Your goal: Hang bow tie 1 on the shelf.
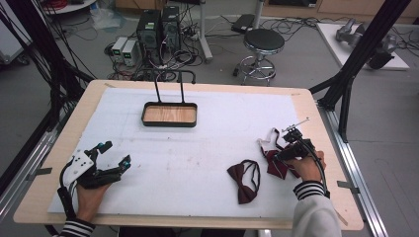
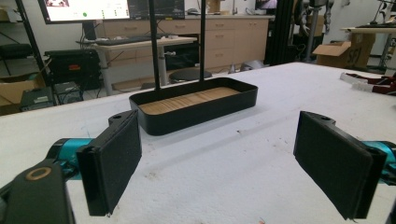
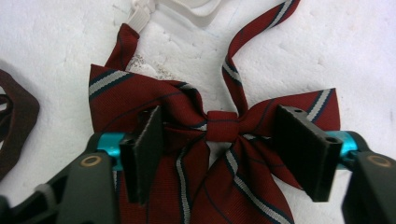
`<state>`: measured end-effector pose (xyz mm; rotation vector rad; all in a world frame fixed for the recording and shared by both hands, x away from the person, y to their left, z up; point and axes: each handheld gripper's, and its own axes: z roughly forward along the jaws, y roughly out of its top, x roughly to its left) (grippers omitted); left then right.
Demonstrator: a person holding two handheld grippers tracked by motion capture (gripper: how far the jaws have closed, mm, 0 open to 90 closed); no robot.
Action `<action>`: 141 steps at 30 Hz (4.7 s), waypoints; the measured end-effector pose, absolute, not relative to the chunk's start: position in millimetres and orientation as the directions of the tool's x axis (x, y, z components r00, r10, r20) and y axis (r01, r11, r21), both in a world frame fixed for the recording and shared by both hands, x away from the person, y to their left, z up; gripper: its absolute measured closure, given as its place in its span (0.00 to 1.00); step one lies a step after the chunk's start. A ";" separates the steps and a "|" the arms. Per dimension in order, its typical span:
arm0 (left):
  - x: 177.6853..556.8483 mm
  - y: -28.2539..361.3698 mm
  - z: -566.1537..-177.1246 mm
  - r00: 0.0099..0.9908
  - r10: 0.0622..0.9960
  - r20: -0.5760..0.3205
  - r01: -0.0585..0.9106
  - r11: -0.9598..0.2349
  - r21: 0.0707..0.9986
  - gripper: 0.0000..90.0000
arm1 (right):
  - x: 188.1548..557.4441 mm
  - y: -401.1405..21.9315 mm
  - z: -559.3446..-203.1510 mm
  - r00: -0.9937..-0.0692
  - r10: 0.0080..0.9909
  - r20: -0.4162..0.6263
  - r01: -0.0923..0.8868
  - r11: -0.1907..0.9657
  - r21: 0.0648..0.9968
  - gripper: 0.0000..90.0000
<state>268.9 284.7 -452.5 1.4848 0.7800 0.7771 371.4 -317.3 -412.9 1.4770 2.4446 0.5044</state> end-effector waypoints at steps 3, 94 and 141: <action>268.9 284.8 -452.5 0.547 0.837 0.025 0.027 -0.047 0.999 0.17 | 371.8 -319.4 -413.3 -0.454 0.891 -0.015 0.811 0.420 0.408 0.45; 269.0 285.0 -452.5 0.548 0.836 0.020 0.030 -0.043 0.999 0.17 | 356.4 -249.3 -316.4 -0.665 0.740 0.102 0.222 0.066 0.973 0.74; 270.5 286.4 -452.5 0.549 0.836 0.000 0.041 -0.027 0.999 0.17 | 444.2 -126.2 -285.2 -0.737 0.672 0.073 0.234 0.153 0.960 0.74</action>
